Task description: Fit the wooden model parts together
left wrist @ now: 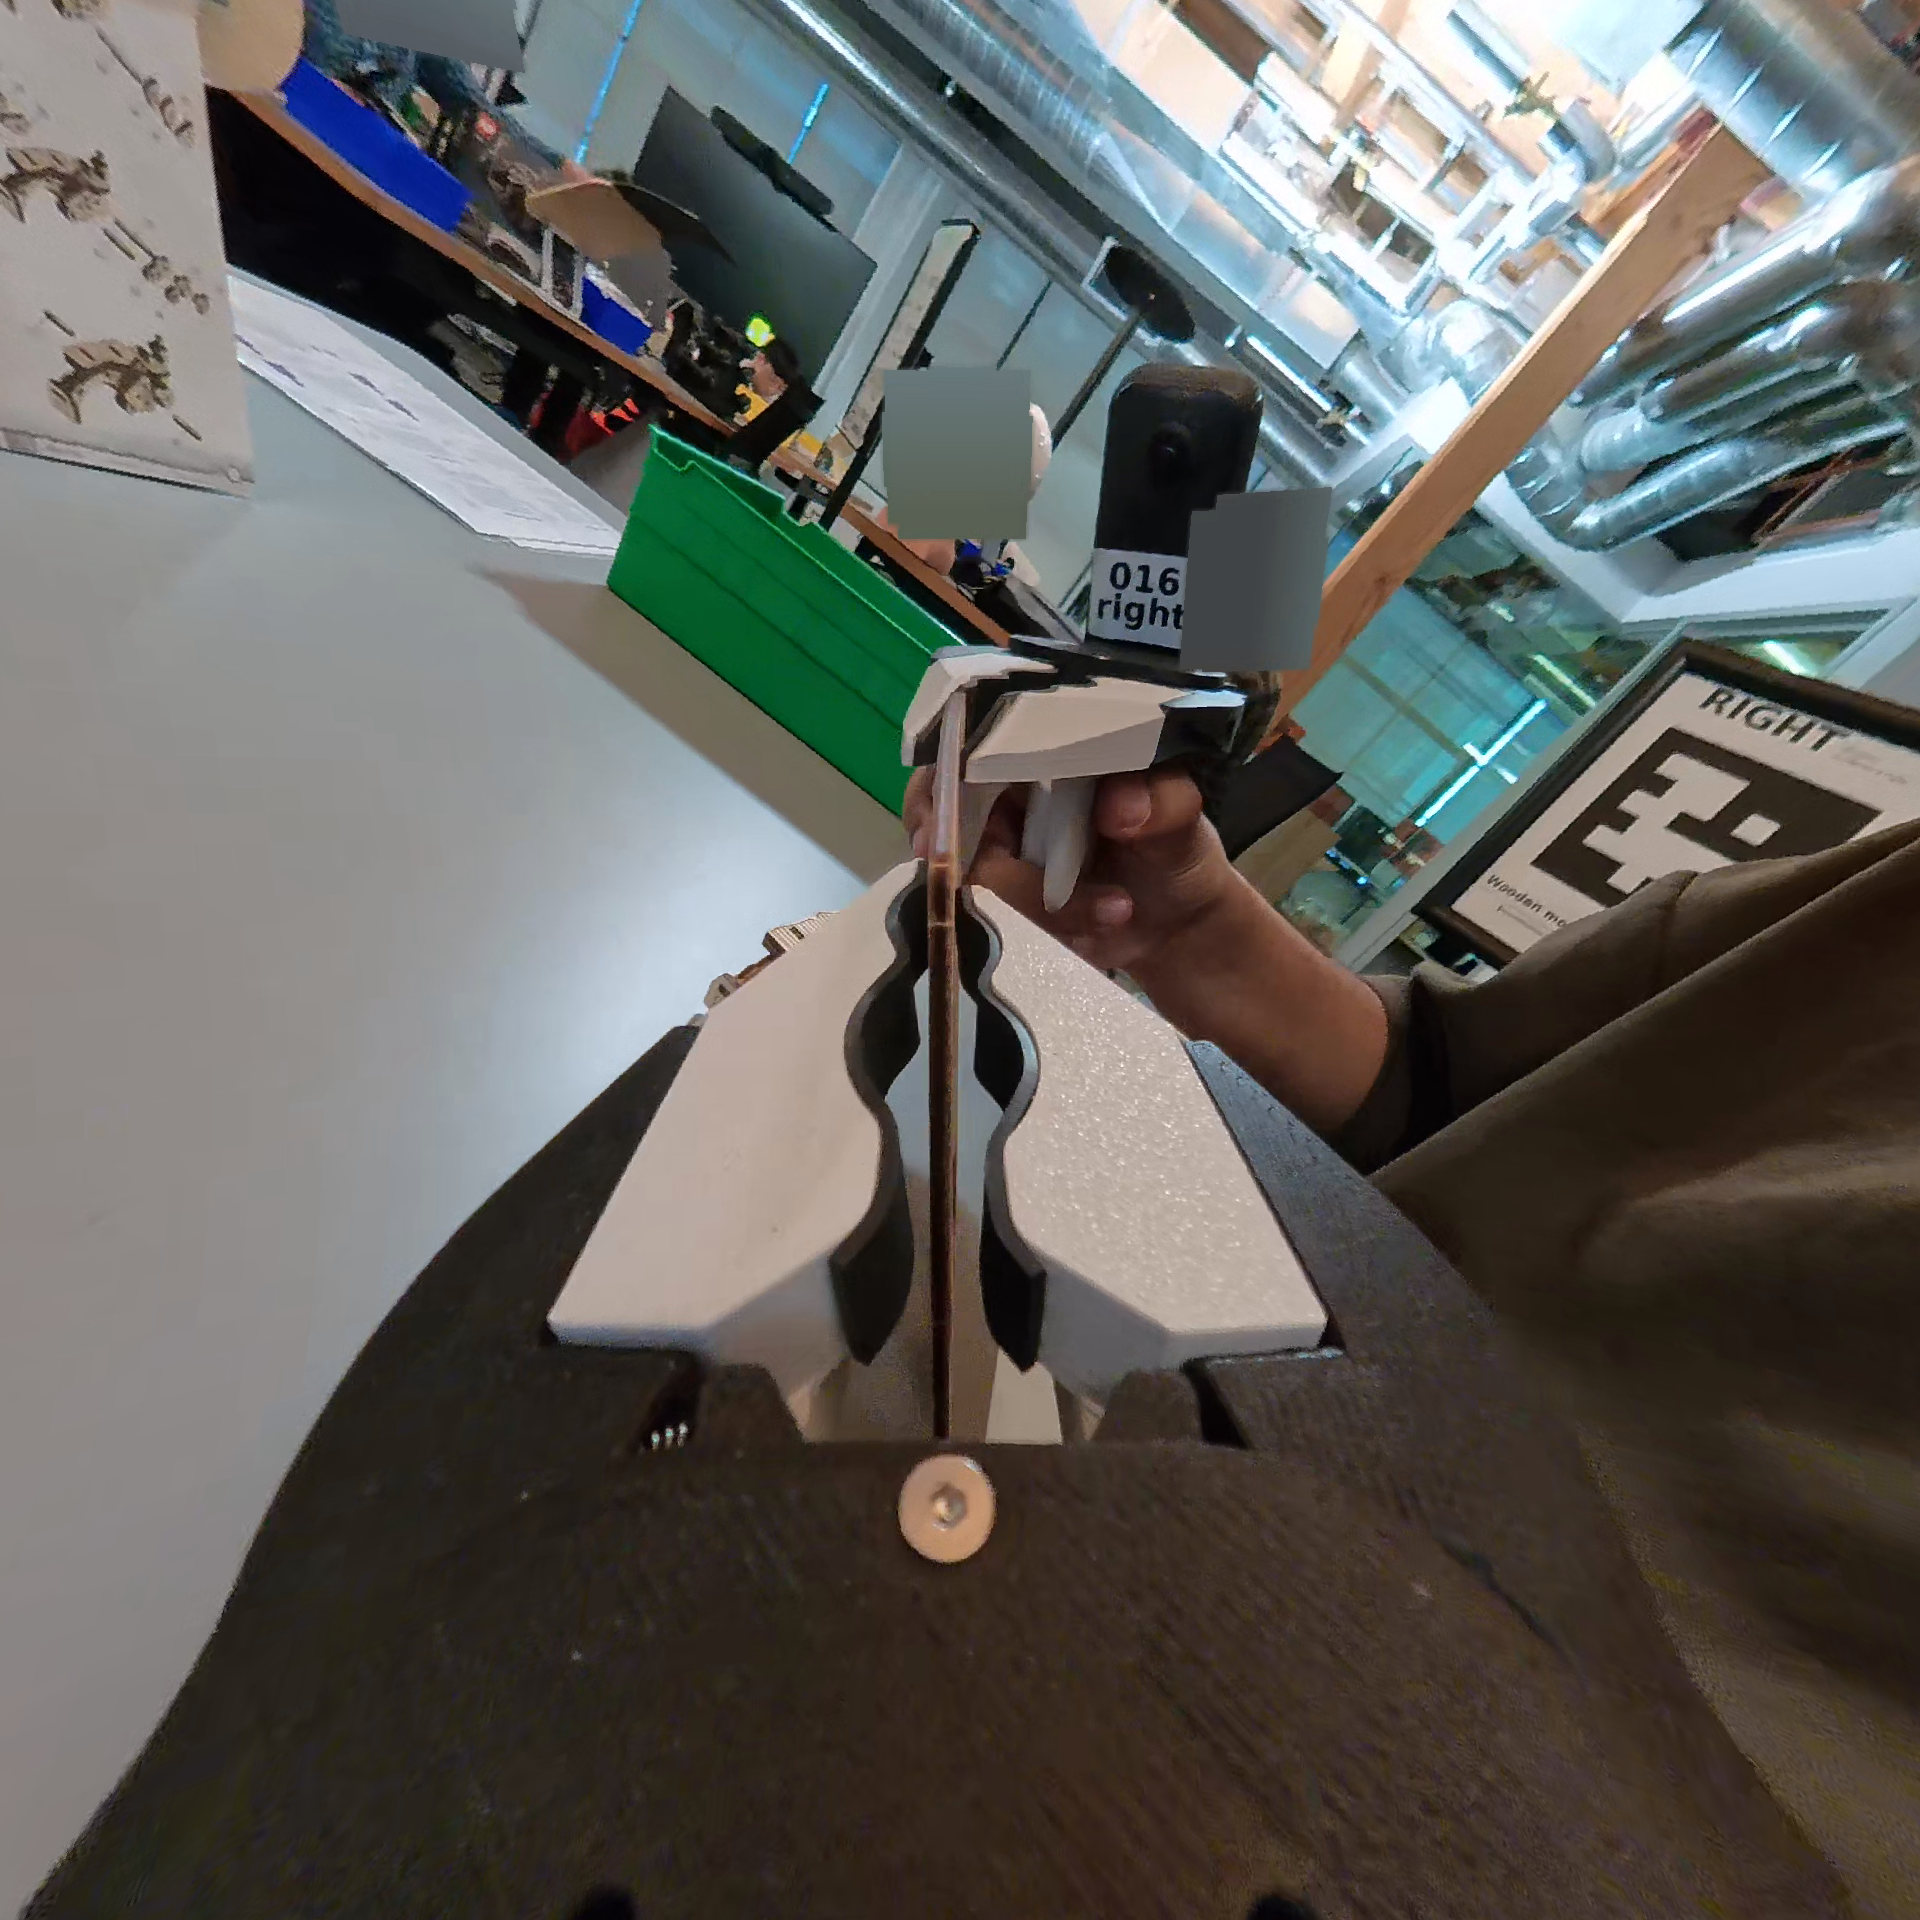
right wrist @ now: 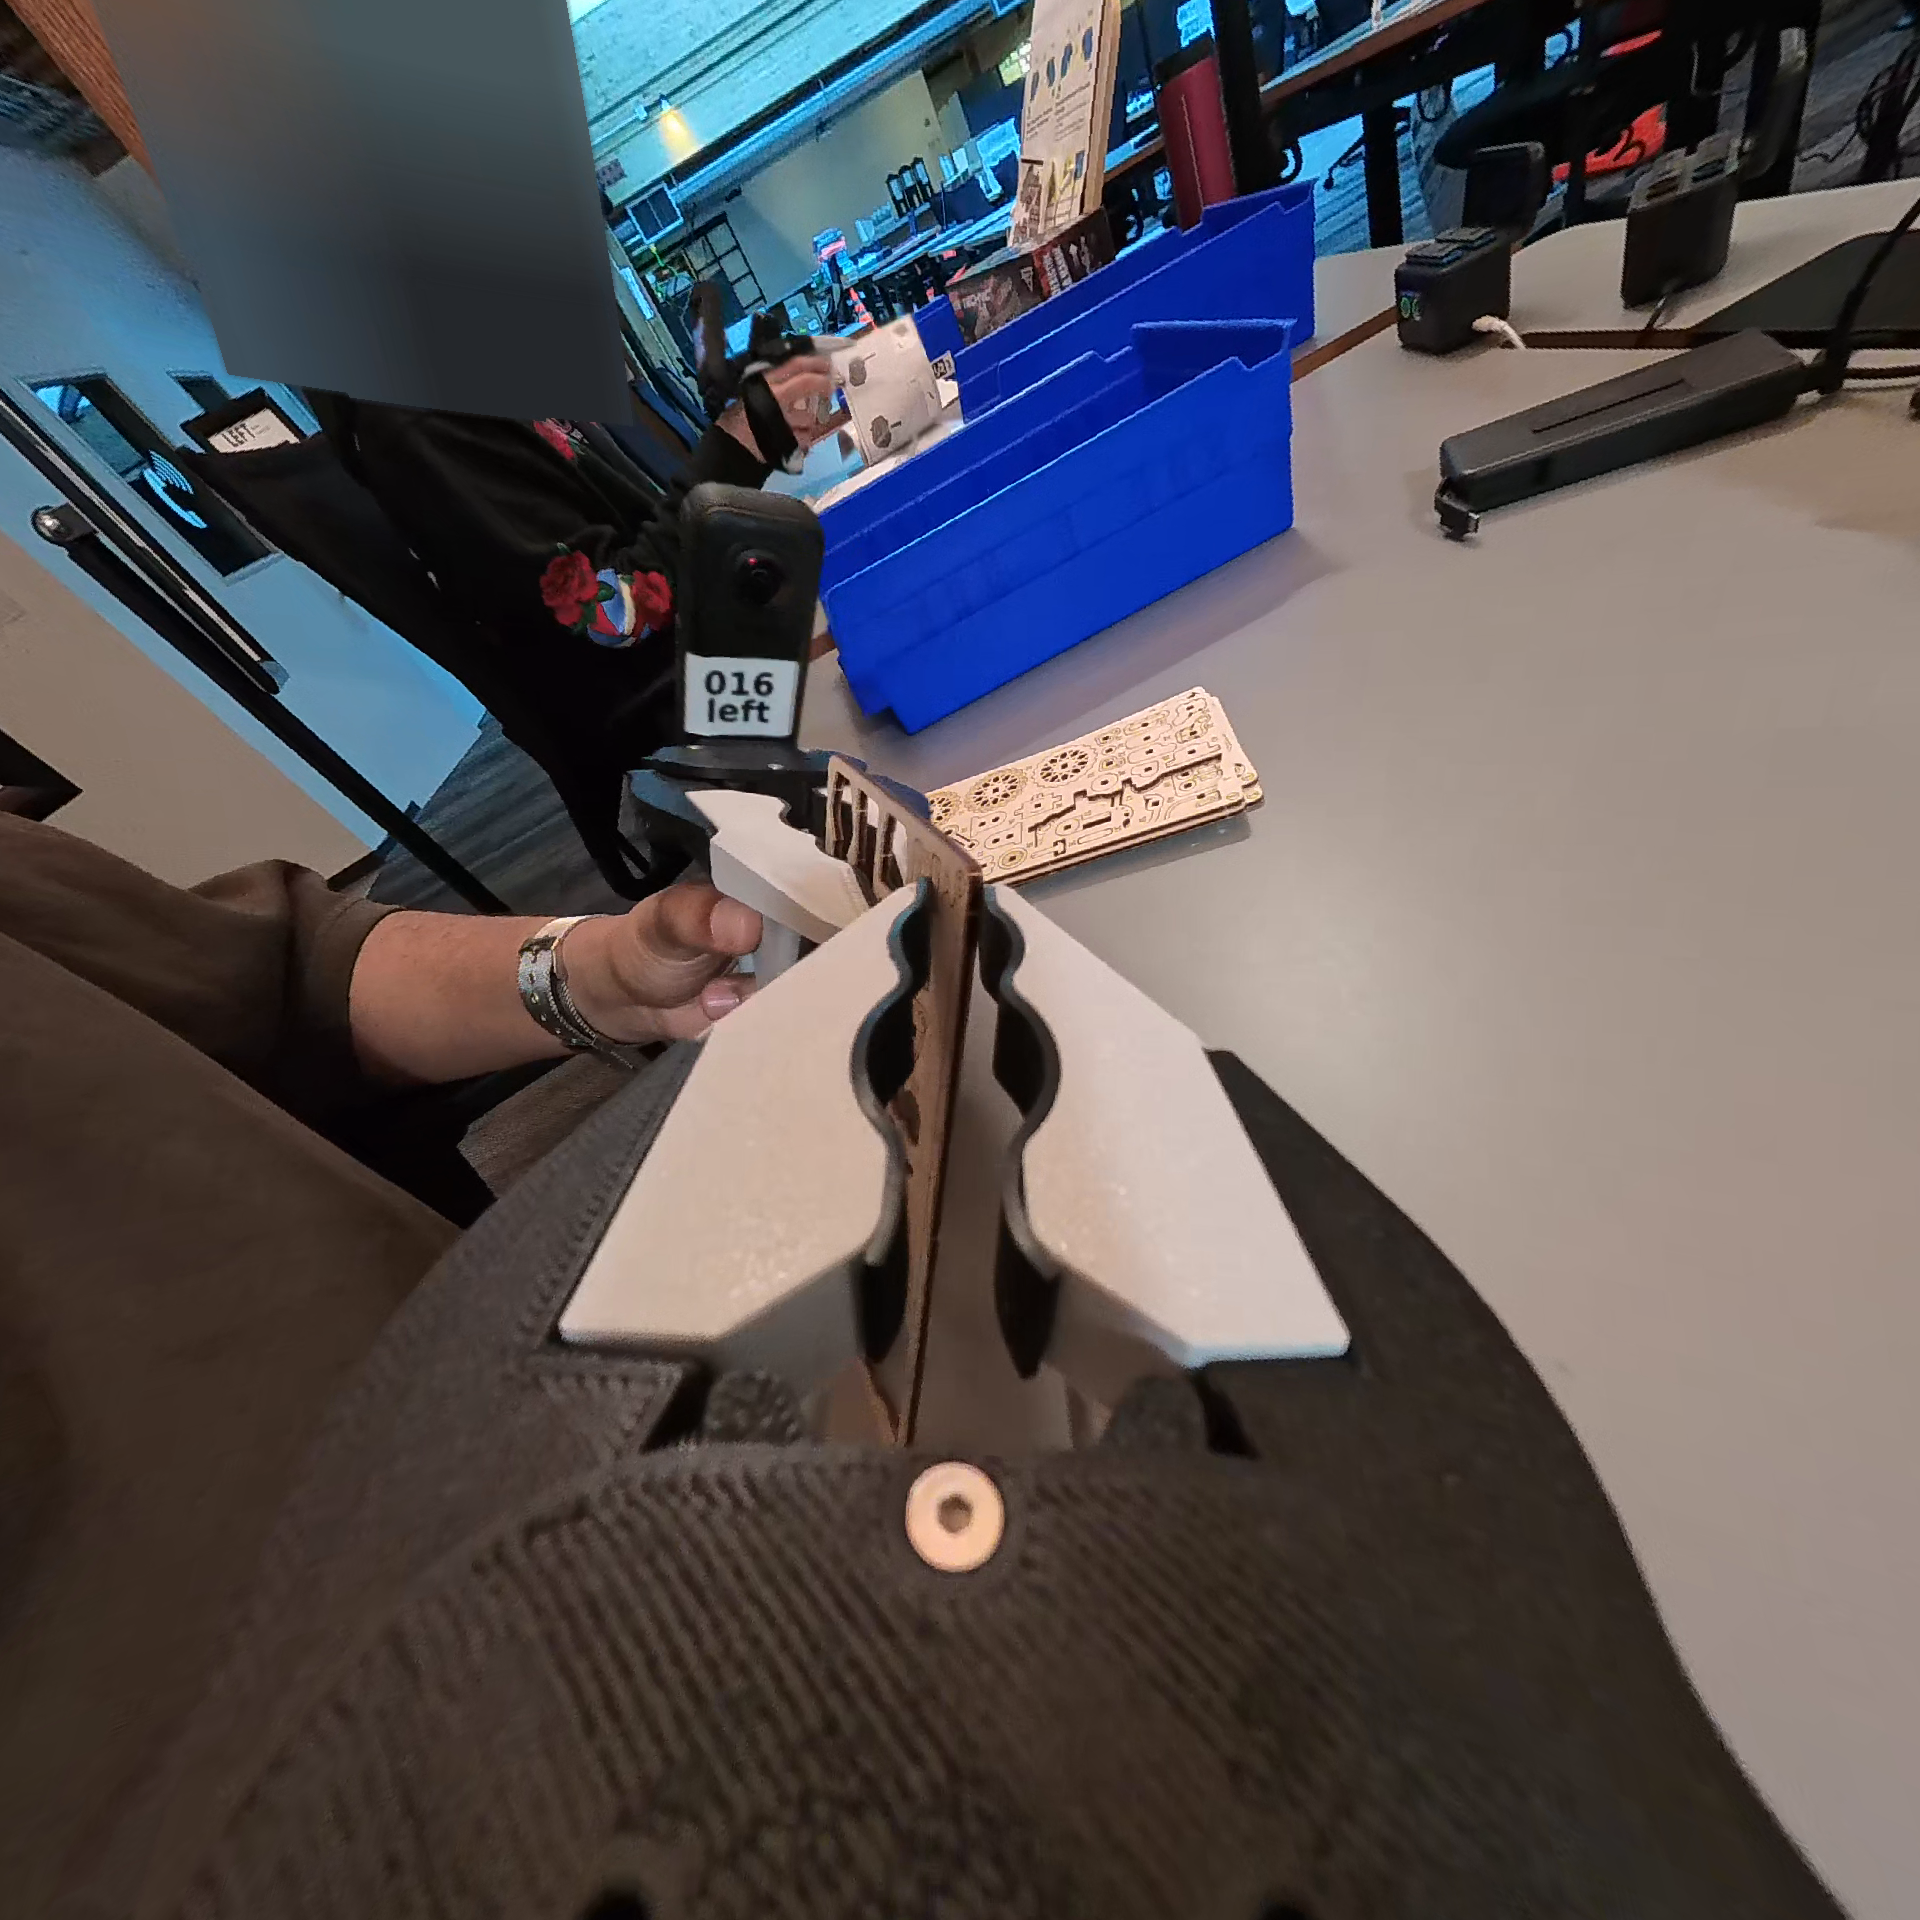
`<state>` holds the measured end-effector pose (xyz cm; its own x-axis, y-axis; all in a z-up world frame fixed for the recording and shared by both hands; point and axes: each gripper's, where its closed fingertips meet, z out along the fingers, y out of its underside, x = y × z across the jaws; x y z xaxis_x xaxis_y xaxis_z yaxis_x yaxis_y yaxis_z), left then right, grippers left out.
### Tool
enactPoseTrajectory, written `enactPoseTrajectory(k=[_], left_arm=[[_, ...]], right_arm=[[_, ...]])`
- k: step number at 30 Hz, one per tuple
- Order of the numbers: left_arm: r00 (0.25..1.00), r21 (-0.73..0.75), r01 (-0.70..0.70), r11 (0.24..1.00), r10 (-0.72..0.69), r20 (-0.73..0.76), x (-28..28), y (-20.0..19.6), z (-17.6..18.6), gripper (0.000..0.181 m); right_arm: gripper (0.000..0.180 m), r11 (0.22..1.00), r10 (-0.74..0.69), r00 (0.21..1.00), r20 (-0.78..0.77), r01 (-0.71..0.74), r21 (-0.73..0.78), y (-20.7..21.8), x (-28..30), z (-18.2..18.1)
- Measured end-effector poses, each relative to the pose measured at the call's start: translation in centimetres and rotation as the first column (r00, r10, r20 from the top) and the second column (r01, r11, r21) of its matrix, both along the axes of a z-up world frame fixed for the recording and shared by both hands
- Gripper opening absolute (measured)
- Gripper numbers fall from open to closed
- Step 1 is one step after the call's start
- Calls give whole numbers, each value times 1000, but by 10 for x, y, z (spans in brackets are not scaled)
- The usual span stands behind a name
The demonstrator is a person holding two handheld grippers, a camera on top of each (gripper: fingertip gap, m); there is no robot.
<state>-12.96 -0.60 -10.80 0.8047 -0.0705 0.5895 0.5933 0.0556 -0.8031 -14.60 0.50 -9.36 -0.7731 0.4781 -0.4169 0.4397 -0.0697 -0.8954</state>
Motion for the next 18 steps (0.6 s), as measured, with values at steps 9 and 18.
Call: enactPoseTrajectory(k=[9, 18], left_arm=[[999, -19, -33, 999, 33, 8, -3, 1, -4, 0], [998, -19, -53, 998, 54, 14, -5, 1, -5, 0]], right_arm=[[7, 999, -37, 999, 3, 37, 13, 1, -3, -4], [7, 997, -80, 997, 2, 80, 18, 1, -6, -5]])
